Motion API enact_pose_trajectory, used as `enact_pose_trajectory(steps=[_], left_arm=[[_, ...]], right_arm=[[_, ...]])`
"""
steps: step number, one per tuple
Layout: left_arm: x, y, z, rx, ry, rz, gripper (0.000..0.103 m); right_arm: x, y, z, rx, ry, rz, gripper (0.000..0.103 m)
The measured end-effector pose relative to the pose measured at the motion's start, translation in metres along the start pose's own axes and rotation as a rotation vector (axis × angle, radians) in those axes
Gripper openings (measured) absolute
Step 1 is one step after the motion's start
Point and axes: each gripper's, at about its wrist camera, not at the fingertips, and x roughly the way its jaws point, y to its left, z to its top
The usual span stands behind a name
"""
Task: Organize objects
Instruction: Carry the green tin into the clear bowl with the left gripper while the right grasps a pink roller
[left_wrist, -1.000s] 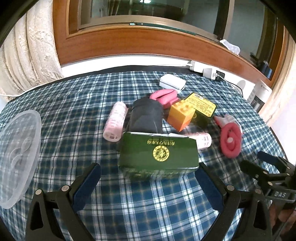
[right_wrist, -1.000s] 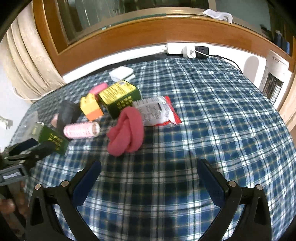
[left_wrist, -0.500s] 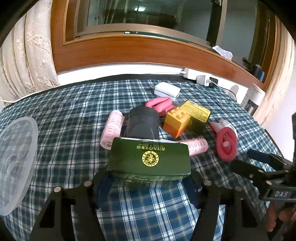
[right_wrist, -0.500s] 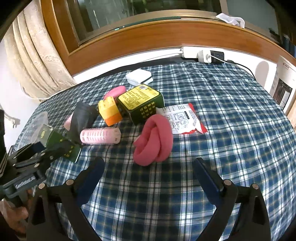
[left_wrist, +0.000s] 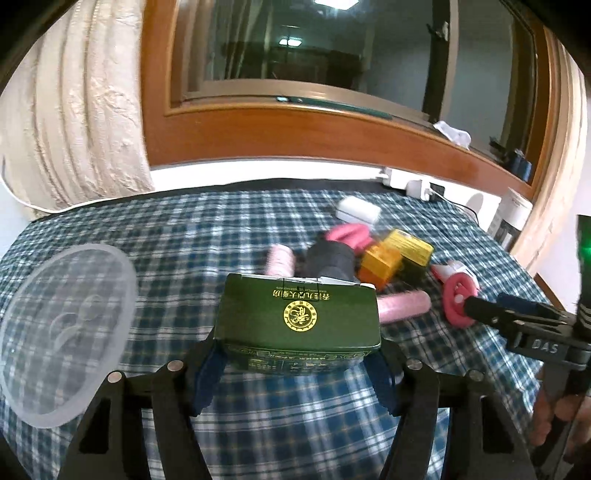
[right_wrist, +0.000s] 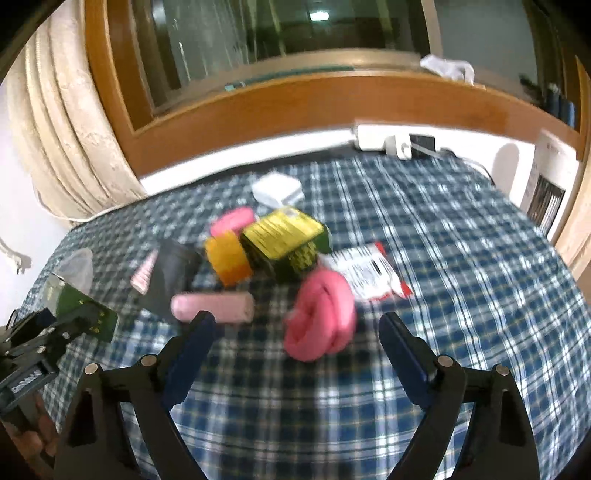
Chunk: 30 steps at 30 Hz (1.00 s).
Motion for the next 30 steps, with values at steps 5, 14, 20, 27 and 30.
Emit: enact_pose_trajectory(steps=[5,14,20,27,30], left_arm=[[-0.004,0.019,0.002,-0.027,-0.014,0.032,0.070],[-0.020,0.050,0.005,-0.042,-0.069,0.105,0.070],[-0.024,0.079,0.009,-0.055,-0.089,0.170,0.070],[-0.020,0.123,0.008,-0.085,-0.081,0.280,0.070],[-0.021,0.139,0.008,-0.099,-0.082,0.316,0.070]], right_arm=[[0.012,0.027,0.006,-0.044,0.018,0.053,0.091],[0.053,0.064,0.006,-0.108,0.090,0.043,0.091],[0.068,0.068,0.004,-0.106,0.118,0.012,0.091],[0.077,0.069,0.003,-0.094,0.139,-0.007,0.087],[0.076,0.069,0.003,-0.089,0.140,-0.004,0.077]])
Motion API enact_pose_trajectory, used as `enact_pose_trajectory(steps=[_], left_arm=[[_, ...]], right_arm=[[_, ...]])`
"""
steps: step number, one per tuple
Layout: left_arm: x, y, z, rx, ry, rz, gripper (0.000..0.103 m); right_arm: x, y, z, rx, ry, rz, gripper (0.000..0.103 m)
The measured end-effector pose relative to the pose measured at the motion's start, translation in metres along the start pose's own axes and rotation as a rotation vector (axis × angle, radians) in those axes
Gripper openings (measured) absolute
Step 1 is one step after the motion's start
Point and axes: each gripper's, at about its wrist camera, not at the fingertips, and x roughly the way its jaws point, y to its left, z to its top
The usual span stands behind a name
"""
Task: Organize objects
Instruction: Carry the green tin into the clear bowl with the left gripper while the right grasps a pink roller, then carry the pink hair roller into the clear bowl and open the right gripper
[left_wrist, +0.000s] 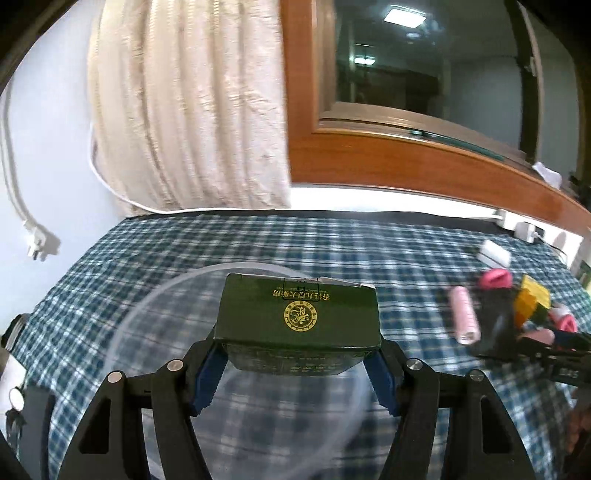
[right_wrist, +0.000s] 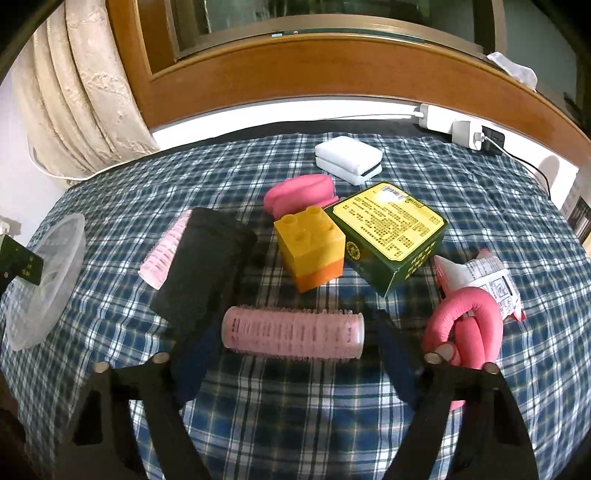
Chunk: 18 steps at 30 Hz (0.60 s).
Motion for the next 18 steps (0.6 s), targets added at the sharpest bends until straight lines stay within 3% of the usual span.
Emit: enact_pose_trajectory(steps=[9,13,18], left_arm=[[0.011,0.026,-0.004,-0.039,0.024,0.045,0.071],[0.011,0.033,-0.006,-0.060,0.018,0.076,0.096],[0.010,0.039,-0.006,-0.079,0.017,0.075,0.097]], right_arm=[[-0.009,0.004,-0.006,0.004,-0.025,-0.017,0.074],[-0.020,0.005,-0.011,0.022,-0.065,-0.016,0.074],[-0.034,0.017,-0.015,0.022,-0.118,-0.010,0.074]])
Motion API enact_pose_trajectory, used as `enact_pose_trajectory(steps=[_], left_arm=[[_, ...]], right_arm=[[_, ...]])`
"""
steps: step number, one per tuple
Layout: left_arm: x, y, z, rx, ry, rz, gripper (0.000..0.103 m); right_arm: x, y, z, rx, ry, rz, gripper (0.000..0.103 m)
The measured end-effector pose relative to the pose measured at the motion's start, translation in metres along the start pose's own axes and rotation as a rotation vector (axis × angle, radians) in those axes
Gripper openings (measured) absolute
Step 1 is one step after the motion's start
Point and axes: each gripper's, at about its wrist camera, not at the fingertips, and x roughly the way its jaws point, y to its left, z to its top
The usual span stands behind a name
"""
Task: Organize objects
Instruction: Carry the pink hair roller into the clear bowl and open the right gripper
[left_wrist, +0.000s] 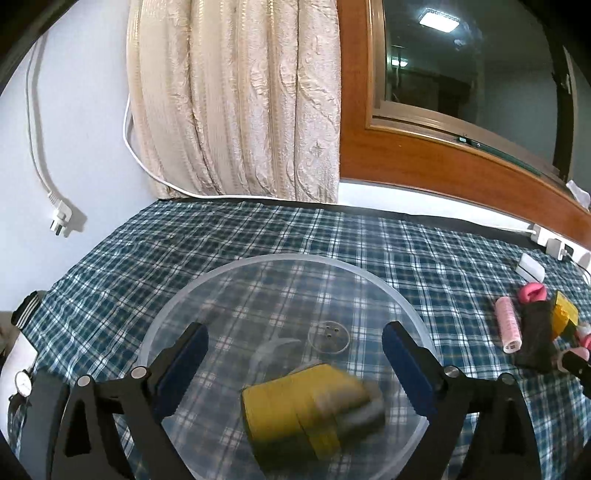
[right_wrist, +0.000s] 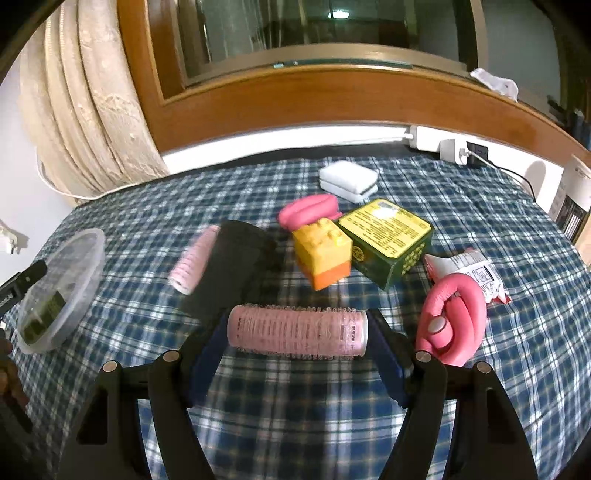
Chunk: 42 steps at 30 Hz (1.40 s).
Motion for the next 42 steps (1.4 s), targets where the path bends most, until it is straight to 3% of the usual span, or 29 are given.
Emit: enact_pose_trajectory(steps=[7,17,28,35,37,42], left_arm=[[-0.008,0.005,0.003,-0.012,-0.029,0.021,0.102],[-0.013,0.019,0.006,-0.016,-0.054,0.053,0.102],[-0.013,0.045,0.008,-0.040,-0.061,0.075,0.102],[-0.019,0.054,0.010,-0.081,-0.074,0.068,0.102],[-0.019,0.057,0.011,-0.088,-0.077,0.105,0.102],[-0.022,0.066,0.013,-0.124,-0.091,0.106,0.102]], right_arm=[[-0.019,0.032,0.005,-0.045,-0.080,0.049,0.074],[-0.014,0.106,0.020,-0.158,-0.070,0.210,0.074],[0.001,0.179,0.034,-0.237,-0.085,0.305,0.074],[0.018,0.212,0.041,-0.260,-0.087,0.332,0.074],[0.021,0.215,0.042,-0.254,-0.085,0.335,0.074],[0.029,0.221,0.042,-0.254,-0.074,0.333,0.074]])
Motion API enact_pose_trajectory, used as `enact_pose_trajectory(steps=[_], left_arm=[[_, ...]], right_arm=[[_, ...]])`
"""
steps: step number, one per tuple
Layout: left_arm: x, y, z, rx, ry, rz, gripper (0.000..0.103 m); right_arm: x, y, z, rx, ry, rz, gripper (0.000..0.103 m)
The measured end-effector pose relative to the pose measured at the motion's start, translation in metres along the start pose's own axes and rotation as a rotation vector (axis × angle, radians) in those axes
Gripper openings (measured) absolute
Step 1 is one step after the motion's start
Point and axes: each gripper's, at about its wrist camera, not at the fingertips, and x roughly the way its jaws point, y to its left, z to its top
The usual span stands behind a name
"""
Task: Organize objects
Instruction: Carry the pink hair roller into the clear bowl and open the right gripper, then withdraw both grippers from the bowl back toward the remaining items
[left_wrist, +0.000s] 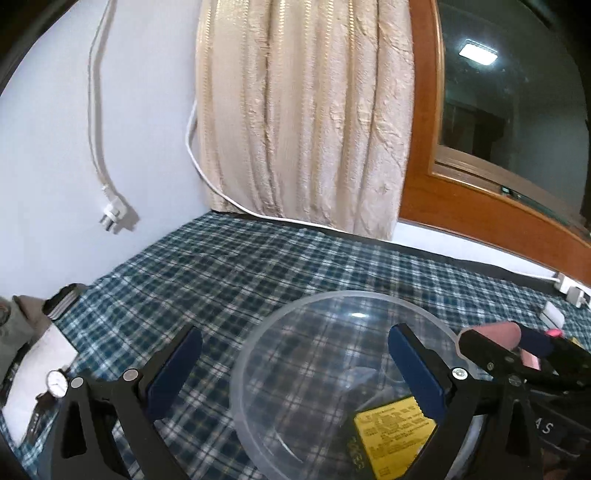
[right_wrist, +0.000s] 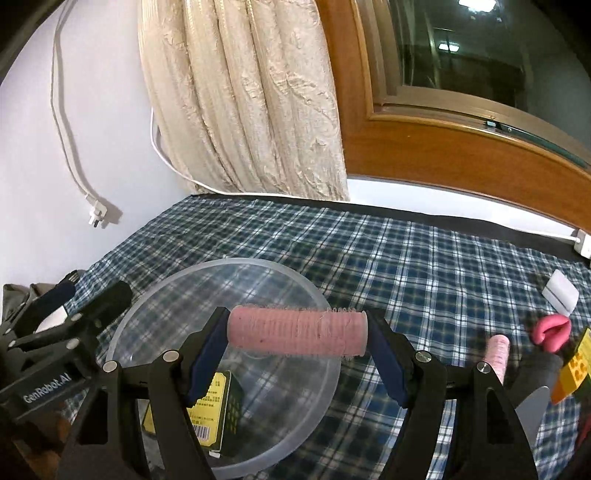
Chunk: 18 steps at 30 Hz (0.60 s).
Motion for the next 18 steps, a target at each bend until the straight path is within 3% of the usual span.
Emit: enact_pose_trajectory(steps=[7,11,18], left_arm=[[-0.0005,0.0064,-0.0004,-0.020,-0.007,0.014,0.102],[-0.0001,0.0083,-0.0005,-0.028,-0.007,0.022,0.102],[0.0014,0.0102,-0.0007,-0.033,-0.002,0.032,0.102]], right_arm=[[0.0050,0.0015,0.0008,-0.004,0.003,0.008,0.075],[0.0062,0.0008,0.0004,-0.004,0.001,0.002,0.088],[0.0013,-0.0037,-0.0021,0.010,-0.004,0.004,0.088]])
